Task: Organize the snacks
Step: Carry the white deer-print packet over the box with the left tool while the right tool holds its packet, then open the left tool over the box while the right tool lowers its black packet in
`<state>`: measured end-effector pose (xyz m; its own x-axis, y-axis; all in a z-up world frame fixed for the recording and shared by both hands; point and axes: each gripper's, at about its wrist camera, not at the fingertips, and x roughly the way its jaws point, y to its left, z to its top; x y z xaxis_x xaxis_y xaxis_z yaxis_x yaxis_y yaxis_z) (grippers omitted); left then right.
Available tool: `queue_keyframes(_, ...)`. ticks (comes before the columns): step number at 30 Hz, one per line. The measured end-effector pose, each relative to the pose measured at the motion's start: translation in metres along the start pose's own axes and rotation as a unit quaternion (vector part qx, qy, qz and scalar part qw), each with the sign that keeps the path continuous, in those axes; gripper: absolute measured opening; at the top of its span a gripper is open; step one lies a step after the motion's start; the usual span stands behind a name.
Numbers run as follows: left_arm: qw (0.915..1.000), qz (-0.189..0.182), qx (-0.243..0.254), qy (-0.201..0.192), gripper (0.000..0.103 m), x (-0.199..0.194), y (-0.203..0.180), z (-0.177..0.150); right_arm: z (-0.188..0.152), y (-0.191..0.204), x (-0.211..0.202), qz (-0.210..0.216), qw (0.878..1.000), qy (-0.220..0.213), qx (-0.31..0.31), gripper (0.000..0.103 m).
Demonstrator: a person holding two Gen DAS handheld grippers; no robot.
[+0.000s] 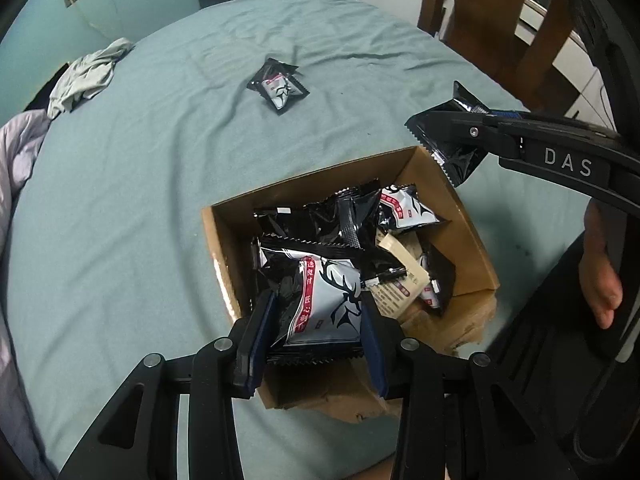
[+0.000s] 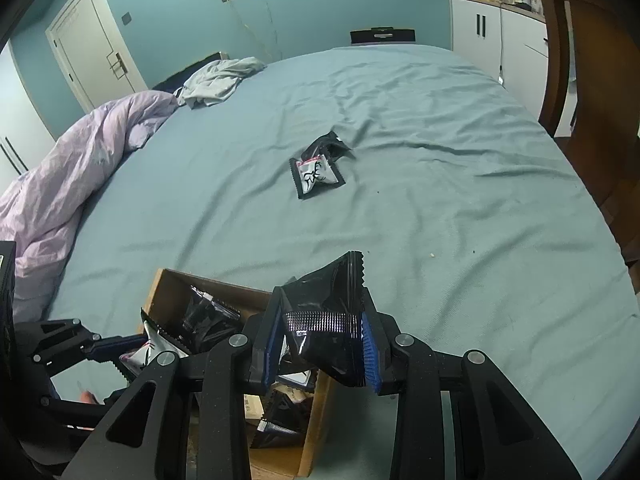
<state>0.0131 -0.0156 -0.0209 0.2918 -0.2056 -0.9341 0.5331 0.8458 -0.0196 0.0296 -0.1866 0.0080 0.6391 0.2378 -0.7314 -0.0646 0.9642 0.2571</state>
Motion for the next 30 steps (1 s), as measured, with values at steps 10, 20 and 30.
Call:
queue_keyframes(10,0.9997,0.020,0.001,0.012,0.058,0.010,0.000,-0.001,-0.001,0.005,0.004,-0.004,1.000,0.005,-0.005,0.032)
queue_keyframes(20,0.9958,0.035,-0.049,-0.068,0.082,-0.029,0.021,0.007,-0.004,0.004,0.000,0.000,1.000,0.001,-0.003,0.032)
queue_keyframes(30,0.9868,0.097,-0.100,-0.084,0.082,-0.033,0.053,0.007,-0.023,0.024,-0.012,0.036,0.998,0.016,-0.047,0.032)
